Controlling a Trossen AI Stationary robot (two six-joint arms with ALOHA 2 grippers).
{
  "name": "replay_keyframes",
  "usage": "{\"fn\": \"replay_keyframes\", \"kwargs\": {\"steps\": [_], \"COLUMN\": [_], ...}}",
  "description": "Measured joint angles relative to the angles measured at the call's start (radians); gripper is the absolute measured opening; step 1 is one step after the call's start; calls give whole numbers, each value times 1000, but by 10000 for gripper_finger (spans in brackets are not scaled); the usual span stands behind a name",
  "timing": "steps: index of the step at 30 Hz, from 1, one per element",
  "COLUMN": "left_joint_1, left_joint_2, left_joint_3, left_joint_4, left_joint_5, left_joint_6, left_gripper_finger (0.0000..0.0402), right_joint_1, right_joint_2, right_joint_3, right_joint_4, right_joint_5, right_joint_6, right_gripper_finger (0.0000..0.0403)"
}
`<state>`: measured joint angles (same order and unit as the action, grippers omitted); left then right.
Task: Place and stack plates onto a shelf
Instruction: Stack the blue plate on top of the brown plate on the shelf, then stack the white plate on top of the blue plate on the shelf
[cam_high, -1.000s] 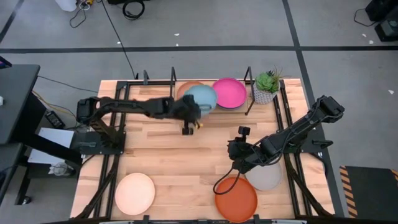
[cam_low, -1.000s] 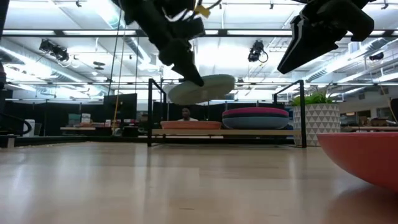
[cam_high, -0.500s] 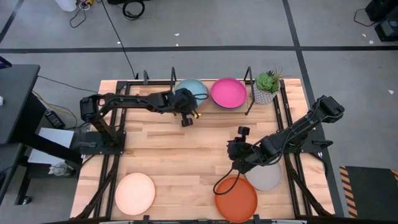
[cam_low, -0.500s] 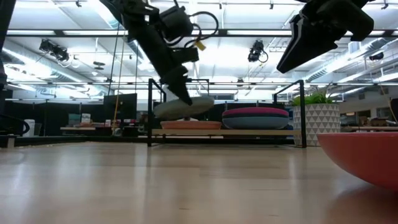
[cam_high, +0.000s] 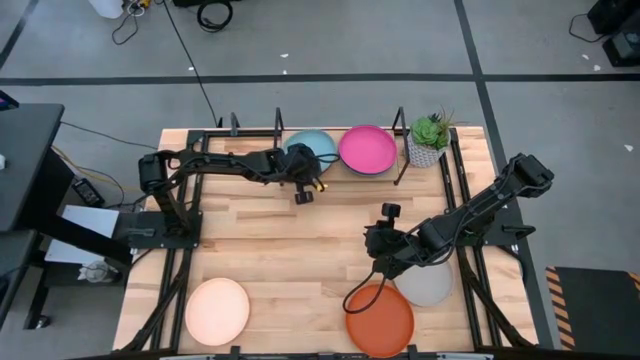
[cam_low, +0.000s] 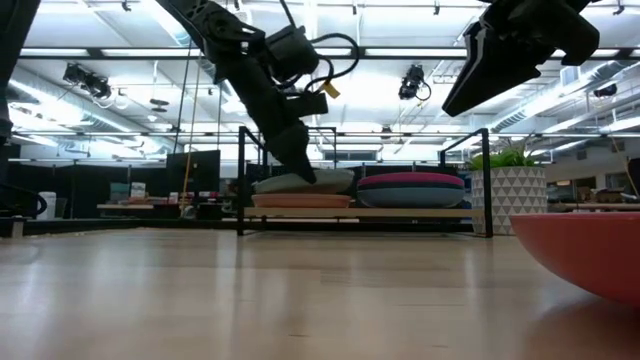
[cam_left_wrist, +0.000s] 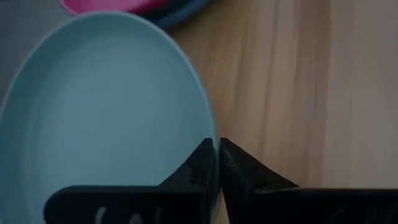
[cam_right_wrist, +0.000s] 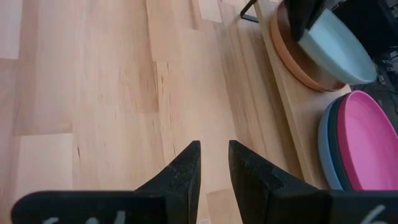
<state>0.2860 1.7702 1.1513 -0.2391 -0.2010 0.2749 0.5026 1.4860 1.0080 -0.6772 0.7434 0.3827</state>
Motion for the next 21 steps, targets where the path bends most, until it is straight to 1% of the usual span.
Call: {"fn": "replay_keyframes", "kwargs": {"steps": [3,8,11,13,15,18,21], "left_joint_1": [2,0,-13,-32,-66,-142,-230], "left_joint_2": [0,-13,-24,-46,-70,-91,-95], "left_joint_3": [-1,18,55,68,73,73,73], "left_joint_4": [1,-33,-103,-152,-166,-248,-377], "left_joint_5": [0,0,-1,16,77,212,302], "left_joint_6": [-1,-7,-6,-4,-2,-7,-83], "left_gripper_finger": [43,110,150,167,176,179,180], "right_joint_1": [0,-1,-1,-2,-2,-2,-2], "right_joint_2": [0,0,0,0,0,0,0], "right_joint_3": [0,0,0,0,0,0,0], "right_joint_4": [-5,0,-2,-2,-2,2,3], "right_joint_5": [0,0,0,0,0,1,6], "right_joint_6": [-2,-12,-12,-12,-14,-20,-37], "right_gripper_finger": [89,89,89,89,89,89,89]}}
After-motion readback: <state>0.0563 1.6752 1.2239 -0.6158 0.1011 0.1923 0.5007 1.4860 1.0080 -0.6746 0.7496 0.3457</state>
